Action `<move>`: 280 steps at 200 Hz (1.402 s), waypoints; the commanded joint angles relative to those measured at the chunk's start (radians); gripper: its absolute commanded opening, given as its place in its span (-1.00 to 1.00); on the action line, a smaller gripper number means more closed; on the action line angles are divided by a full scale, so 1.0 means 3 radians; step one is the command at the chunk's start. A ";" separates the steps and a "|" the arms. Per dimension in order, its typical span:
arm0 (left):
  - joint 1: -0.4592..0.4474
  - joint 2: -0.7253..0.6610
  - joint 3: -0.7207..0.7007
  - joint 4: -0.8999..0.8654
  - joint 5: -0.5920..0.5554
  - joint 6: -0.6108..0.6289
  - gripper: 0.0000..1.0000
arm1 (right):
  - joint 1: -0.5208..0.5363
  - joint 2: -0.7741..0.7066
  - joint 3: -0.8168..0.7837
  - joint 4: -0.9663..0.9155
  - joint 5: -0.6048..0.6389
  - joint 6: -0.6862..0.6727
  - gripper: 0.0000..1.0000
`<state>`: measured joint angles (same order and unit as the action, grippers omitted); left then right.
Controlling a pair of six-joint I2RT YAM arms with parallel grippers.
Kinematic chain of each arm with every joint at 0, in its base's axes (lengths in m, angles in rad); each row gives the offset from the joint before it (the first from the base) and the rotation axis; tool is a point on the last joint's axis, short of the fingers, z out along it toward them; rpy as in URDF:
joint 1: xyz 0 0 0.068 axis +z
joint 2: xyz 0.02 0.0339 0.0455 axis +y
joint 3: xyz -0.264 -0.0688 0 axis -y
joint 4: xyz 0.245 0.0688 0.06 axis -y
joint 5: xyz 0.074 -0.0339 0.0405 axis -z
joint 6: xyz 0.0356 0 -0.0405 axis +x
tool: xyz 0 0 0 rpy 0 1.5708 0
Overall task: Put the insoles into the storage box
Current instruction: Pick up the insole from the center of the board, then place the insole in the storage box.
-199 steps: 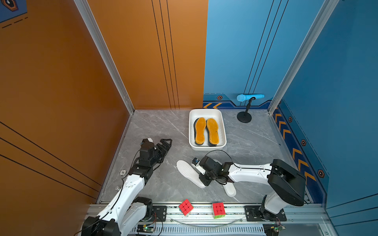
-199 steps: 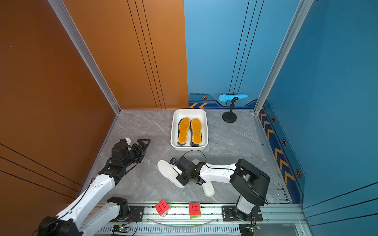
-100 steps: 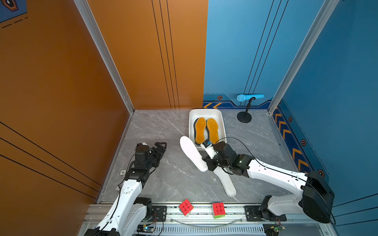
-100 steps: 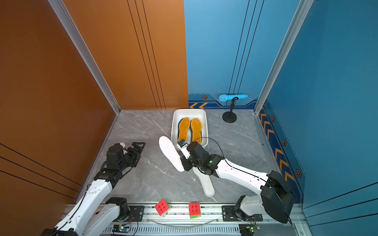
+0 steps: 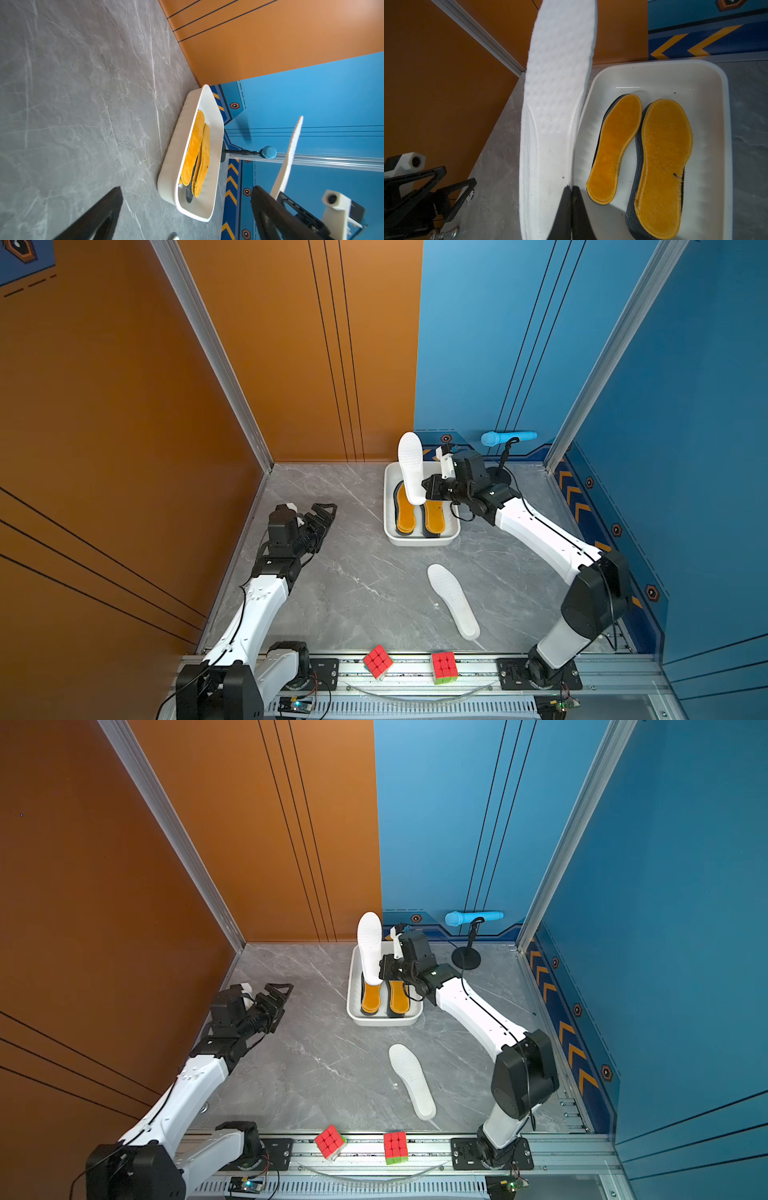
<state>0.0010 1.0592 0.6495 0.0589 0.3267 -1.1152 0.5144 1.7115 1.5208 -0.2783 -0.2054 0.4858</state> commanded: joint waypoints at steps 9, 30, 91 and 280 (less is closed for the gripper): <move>0.0037 0.0167 -0.0084 0.0448 0.0071 -0.0019 0.95 | -0.0033 0.0519 0.0373 -0.0353 0.0184 0.0460 -1.00; 0.0053 0.0387 0.0045 0.0446 0.0253 0.0060 0.95 | -0.0020 0.0925 0.0665 -0.0439 0.0224 0.0571 -1.00; -0.0003 0.0696 0.0117 0.0573 0.0483 0.0085 0.95 | 0.0029 0.1576 0.0895 -0.0471 0.0256 0.0816 -1.00; -0.0252 0.0898 0.0299 0.0586 0.0409 0.0031 0.95 | -0.0044 0.1274 0.0844 -0.0944 0.0045 0.0516 -0.13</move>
<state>-0.0624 1.3235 0.7094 0.2218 0.4393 -1.1114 0.5106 2.1967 1.7660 -0.4805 -0.1875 0.6979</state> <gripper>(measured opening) 0.976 0.419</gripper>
